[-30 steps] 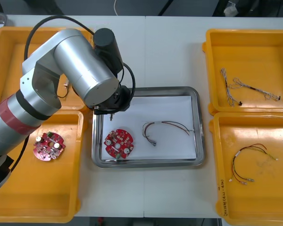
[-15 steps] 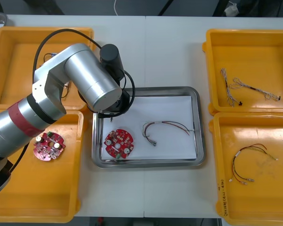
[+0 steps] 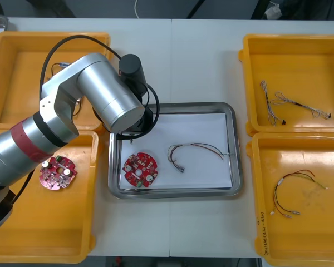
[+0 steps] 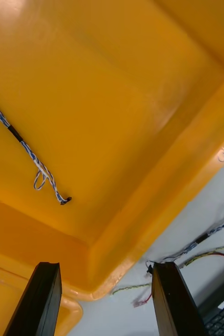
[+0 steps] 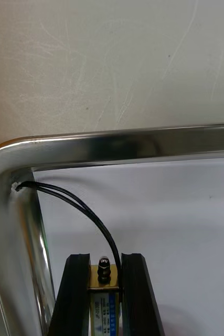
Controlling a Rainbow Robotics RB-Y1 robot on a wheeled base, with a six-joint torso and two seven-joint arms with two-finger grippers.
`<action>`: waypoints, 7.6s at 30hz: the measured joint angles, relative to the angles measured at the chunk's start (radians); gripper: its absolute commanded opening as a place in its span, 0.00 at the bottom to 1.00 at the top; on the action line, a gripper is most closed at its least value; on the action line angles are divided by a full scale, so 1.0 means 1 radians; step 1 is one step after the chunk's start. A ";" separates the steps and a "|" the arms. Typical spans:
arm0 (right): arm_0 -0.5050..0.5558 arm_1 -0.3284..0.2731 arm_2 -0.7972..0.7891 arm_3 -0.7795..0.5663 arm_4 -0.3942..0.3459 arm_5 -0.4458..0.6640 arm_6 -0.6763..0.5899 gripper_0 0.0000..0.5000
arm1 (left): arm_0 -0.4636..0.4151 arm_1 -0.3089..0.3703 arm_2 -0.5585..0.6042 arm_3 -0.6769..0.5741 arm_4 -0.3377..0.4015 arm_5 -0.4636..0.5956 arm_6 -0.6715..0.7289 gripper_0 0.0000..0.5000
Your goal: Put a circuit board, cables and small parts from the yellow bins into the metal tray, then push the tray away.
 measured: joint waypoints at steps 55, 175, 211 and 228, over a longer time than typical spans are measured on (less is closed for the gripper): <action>0.139 0.195 0.146 0.059 -0.023 -0.338 0.065 1.00 | -0.088 0.132 0.550 0.155 0.070 0.304 0.000 1.00; 0.115 0.339 0.642 -0.808 -0.162 0.171 -0.153 0.00 | -0.153 0.184 0.536 0.248 0.110 0.273 -0.183 0.00; 0.115 0.381 0.945 -0.471 -0.099 -0.204 -0.202 0.00 | -0.026 0.186 0.536 -0.105 0.256 0.345 -0.183 0.00; 0.115 0.381 0.946 -0.480 -0.097 -0.201 -0.215 1.00 | -0.025 0.186 0.536 -0.105 0.259 0.351 -0.183 0.00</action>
